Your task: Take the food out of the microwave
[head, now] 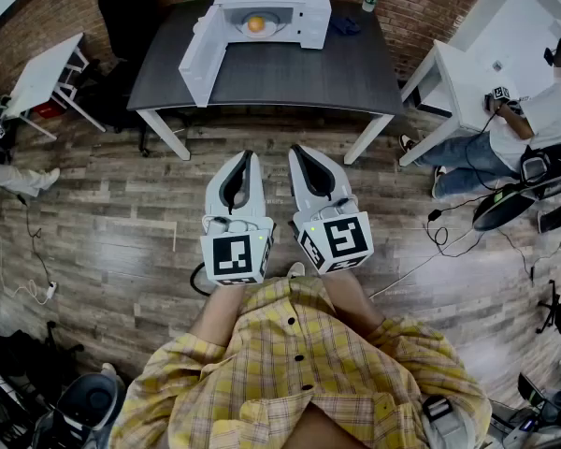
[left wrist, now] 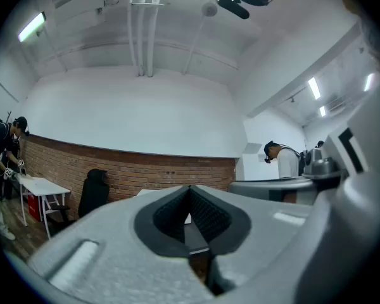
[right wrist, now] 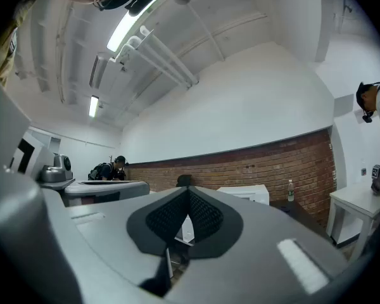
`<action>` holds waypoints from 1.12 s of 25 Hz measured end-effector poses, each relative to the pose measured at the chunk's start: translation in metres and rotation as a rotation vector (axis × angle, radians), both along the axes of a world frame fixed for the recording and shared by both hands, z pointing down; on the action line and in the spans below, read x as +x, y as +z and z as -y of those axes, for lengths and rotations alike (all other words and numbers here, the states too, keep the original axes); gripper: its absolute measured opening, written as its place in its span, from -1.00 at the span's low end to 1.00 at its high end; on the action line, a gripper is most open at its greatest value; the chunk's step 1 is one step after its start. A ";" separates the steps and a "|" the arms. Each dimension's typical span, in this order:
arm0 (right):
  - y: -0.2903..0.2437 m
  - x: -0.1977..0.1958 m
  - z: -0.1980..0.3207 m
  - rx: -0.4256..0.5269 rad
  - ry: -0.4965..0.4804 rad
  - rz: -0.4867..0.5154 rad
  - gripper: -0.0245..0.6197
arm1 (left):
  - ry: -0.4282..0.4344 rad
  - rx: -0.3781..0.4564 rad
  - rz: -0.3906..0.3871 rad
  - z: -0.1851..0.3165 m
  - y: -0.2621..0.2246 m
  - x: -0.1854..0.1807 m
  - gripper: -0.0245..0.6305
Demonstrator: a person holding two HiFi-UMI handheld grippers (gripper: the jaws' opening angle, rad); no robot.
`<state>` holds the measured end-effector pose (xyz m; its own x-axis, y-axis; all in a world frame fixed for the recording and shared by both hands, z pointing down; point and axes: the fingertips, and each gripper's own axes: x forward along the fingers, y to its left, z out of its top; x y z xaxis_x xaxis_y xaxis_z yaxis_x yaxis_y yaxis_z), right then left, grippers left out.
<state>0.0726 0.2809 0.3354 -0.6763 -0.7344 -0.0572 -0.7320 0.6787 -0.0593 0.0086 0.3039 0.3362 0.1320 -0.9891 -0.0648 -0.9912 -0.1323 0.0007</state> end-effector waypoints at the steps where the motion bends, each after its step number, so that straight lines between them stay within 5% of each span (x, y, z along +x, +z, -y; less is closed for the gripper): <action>1: -0.001 0.000 0.001 0.003 0.000 0.001 -0.91 | 0.001 -0.001 0.000 0.001 0.000 0.001 -0.93; 21: 0.009 0.050 0.002 0.037 -0.077 0.034 -0.92 | -0.044 -0.010 -0.023 0.007 0.014 0.051 -0.93; 28: 0.015 0.037 0.024 0.046 -0.100 0.024 -0.92 | -0.043 -0.018 -0.017 0.028 0.027 0.045 -0.93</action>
